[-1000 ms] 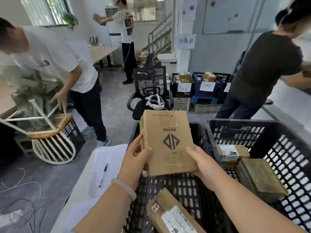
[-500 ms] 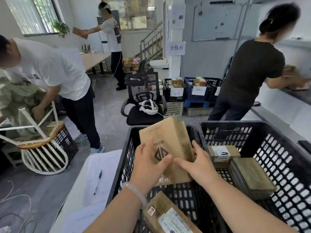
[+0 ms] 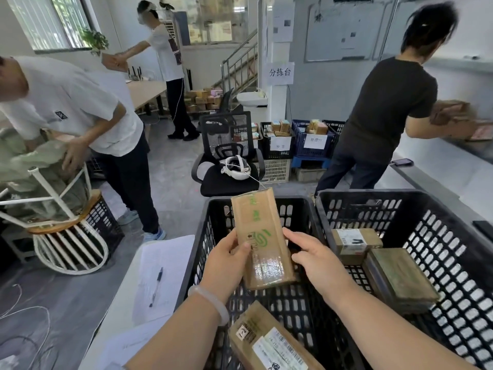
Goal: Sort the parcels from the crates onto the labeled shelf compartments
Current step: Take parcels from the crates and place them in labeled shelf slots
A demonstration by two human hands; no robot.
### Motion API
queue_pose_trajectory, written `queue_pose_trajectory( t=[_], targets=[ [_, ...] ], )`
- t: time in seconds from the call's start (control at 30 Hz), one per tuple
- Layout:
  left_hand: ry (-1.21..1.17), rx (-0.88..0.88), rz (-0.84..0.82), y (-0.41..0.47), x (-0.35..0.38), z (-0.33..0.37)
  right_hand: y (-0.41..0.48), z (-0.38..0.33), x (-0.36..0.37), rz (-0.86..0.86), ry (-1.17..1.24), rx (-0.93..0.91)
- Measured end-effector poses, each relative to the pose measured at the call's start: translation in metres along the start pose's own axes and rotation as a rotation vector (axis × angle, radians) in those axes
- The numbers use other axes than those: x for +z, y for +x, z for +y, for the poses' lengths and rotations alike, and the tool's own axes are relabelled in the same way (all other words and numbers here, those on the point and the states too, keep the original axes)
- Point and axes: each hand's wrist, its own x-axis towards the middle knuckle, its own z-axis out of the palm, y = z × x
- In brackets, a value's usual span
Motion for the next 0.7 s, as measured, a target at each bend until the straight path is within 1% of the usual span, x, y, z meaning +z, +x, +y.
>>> queue_pose_trajectory(
  t=[0.1,0.2,0.27,0.33,0.37,0.4,0.47,0.5,0.53,0.6,0.67,0.7],
  targets=[
    [-0.075,-0.019,-0.009,-0.003,0.000,0.003,-0.002,-0.002,0.012,-0.059,-0.051,-0.070],
    [-0.067,0.014,-0.050,-0.005,0.001,0.003,-0.002,-0.004,0.025,-0.124,-0.110,-0.118],
    [-0.104,-0.011,-0.064,-0.005,0.000,0.002,0.000,-0.003,0.029,-0.149,-0.167,-0.135],
    [-0.194,-0.043,-0.072,-0.002,-0.004,-0.002,-0.001,-0.004,0.028,-0.124,-0.193,-0.151],
    [-0.245,-0.073,-0.082,-0.001,-0.006,-0.003,-0.002,-0.005,0.026,-0.073,-0.198,-0.159],
    [-0.296,-0.108,-0.096,-0.001,-0.010,-0.003,-0.002,-0.006,0.021,0.015,-0.197,-0.157],
    [-0.380,-0.159,-0.132,-0.002,-0.016,-0.002,-0.001,-0.005,0.005,0.202,-0.145,-0.091],
    [-0.399,-0.164,-0.138,-0.001,-0.018,-0.002,0.000,-0.004,-0.003,0.240,-0.087,-0.010],
    [-0.415,-0.161,-0.138,-0.001,-0.019,-0.002,0.000,-0.003,-0.011,0.233,-0.013,0.088],
    [-0.451,-0.146,-0.136,-0.003,-0.016,-0.001,-0.001,0.002,-0.019,0.135,0.121,0.251],
    [-0.492,-0.155,-0.142,-0.003,-0.011,-0.002,-0.005,0.005,-0.016,0.039,0.216,0.304],
    [-0.507,-0.167,-0.149,-0.003,-0.009,-0.004,-0.007,0.007,-0.012,0.039,0.236,0.295]
  ],
)
